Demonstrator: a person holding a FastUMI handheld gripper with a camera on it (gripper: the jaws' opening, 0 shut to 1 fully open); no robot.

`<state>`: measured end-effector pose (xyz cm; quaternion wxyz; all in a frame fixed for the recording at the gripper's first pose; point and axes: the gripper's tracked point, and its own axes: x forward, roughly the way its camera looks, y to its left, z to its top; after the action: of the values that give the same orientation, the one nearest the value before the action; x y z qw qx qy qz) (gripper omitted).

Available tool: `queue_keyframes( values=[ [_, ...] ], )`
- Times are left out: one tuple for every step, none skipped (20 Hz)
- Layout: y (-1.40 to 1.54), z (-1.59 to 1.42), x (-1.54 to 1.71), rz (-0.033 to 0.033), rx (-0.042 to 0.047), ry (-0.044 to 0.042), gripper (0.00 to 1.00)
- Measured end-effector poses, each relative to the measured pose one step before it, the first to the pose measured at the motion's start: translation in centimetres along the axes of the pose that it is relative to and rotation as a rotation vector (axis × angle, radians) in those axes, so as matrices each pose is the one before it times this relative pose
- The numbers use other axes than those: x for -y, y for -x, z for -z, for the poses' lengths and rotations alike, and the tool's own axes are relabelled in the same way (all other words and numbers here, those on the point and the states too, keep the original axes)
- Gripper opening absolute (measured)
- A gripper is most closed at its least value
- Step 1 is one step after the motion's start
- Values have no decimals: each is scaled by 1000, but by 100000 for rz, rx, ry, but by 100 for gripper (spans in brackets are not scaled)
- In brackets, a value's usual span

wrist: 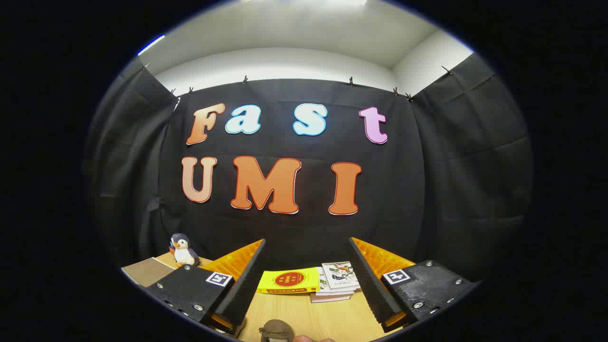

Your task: Open the storage box then place both shoes into the box .Put the left shoe in first, then the right shoe, with the right side of both shoes facing outward in a uniform manner.

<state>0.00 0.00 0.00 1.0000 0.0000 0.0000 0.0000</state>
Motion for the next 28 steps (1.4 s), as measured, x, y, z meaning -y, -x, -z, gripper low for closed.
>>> queue_keyframes(
  values=[
    [-34,-112,284,646,99,366,99],
    [-88,-70,281,852,-119,116,99],
    [12,-96,16,-199,116,-219,99],
    [6,-61,-286,-474,-5,-168,99],
    [-17,-64,-272,-819,-129,235,99],
    [-68,39,-241,-928,-235,704,99],
    [-61,-25,-233,-845,-243,975,99],
    [-4,-55,-350,-1108,-69,1030,99],
    [24,-103,-311,-857,139,749,99],
    [-63,-105,-417,-957,199,338,99],
    [-113,43,-446,-1149,-40,160,99],
    [-190,237,-522,-1283,-1052,138,99],
    [-202,451,-535,-1682,-1705,368,99],
    [-233,536,-633,-1875,-2285,718,99],
    [-91,608,-705,-2032,-2691,882,99],
    [-201,567,-723,-2598,-2404,473,100],
    [-197,409,-656,-1886,-1879,158,100],
    [-160,102,-643,-1581,-616,-303,99],
    [-128,201,-647,-1866,-304,-1033,99],
    [-160,191,-896,-2421,-529,-1494,99],
    [-284,277,-939,-2733,-711,-1587,99],
    [-234,344,-952,-3053,-858,-1505,99],
    [-281,568,-1054,-3476,-1499,-1607,99],
    [-279,642,-968,-3283,-2098,-2016,99],
    [-308,674,-908,-2637,-1949,-1874,99],
    [-402,538,-997,-2883,-1458,-1468,99],
    [-405,693,-1108,-3189,-2086,-1315,99],
    [-474,898,-1164,-4221,-2834,-1570,99]
  ],
)
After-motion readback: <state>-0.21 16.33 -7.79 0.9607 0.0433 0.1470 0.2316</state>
